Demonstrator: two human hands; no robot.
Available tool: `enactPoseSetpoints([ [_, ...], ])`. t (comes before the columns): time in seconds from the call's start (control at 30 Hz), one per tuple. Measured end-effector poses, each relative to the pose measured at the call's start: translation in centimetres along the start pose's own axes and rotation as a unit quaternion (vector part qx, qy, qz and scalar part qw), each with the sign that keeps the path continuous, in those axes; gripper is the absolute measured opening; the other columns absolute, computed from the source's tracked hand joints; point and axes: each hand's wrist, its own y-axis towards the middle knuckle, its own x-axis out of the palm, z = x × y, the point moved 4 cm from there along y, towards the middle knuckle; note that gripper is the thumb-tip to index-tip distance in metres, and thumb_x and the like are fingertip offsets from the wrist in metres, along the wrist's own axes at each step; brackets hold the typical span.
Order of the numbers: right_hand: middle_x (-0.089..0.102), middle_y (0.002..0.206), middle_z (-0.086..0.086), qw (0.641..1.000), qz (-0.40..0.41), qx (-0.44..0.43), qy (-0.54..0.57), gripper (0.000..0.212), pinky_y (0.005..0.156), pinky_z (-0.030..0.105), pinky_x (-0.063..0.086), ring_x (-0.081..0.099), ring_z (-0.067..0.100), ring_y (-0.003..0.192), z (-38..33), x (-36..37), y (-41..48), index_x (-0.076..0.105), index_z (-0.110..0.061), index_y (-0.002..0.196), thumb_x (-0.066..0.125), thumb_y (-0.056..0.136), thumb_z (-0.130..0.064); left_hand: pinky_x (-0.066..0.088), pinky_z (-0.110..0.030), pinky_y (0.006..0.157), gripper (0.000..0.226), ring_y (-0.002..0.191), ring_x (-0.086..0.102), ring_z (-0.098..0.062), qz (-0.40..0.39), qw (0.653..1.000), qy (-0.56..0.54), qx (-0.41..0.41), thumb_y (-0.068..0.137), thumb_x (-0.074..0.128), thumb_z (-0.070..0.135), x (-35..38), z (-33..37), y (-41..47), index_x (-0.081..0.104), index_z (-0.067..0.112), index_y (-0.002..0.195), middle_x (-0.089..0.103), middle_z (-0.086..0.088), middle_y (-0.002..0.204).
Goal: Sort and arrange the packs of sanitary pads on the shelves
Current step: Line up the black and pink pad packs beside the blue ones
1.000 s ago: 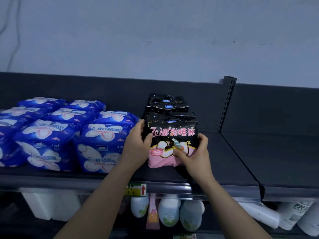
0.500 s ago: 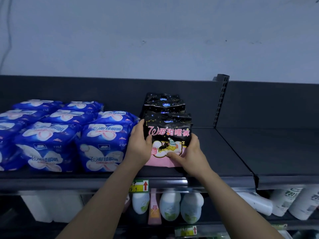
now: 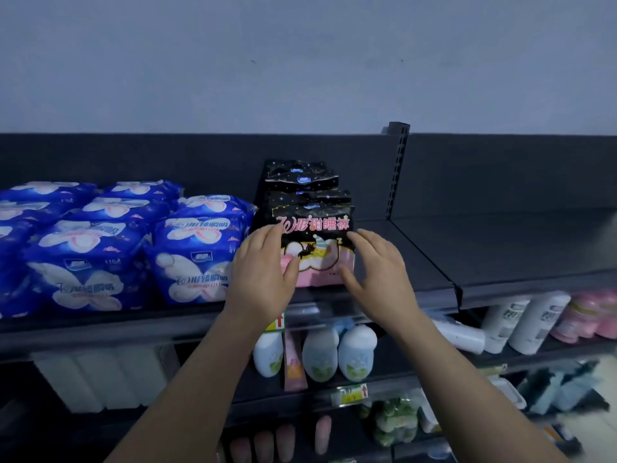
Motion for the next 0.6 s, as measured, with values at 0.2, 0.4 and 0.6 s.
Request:
enactPoseSetpoints([
  [0.2, 0.054, 0.136, 0.002, 0.999, -0.031, -0.029, 0.033, 0.046, 0.114, 0.048, 0.029, 0.046, 0.022, 0.128, -2.7, 0.4, -3.2, 0.055, -0.017, 0.133, 0.064, 0.089, -0.026, 0.045, -0.050, 0.098, 0.046, 0.115, 0.057, -0.037, 0.029, 0.998, 0.055, 0.025, 0.087, 0.057, 0.024, -2.0, -0.2, -5.1, 0.058, -0.001, 0.126, 0.061, -0.017, 0.123],
  [0.4, 0.062, 0.124, 0.005, 0.987, -0.068, -0.107, 0.095, 0.044, 0.103, 0.050, 0.040, 0.055, 0.027, 0.116, -6.1, 1.6, -5.1, 0.062, -0.014, 0.125, 0.057, 0.085, -0.033, 0.051, -0.048, 0.087, 0.046, 0.102, 0.062, -0.038, 0.034, 0.985, 0.150, -0.075, 0.078, 0.067, 0.024, -5.1, -1.1, -10.7, 0.062, 0.001, 0.118, 0.065, -0.017, 0.115],
  [0.6, 0.065, 0.120, 0.004, 0.953, -0.140, -0.178, 0.202, 0.044, 0.105, 0.046, 0.037, 0.057, 0.026, 0.113, -10.5, 2.6, -9.3, 0.064, -0.014, 0.122, 0.059, 0.082, -0.031, 0.052, -0.047, 0.087, 0.042, 0.097, 0.064, -0.037, 0.056, 0.951, 0.213, -0.216, 0.079, 0.072, 0.023, -8.8, 0.0, -20.0, 0.065, 0.001, 0.115, 0.067, -0.016, 0.111],
])
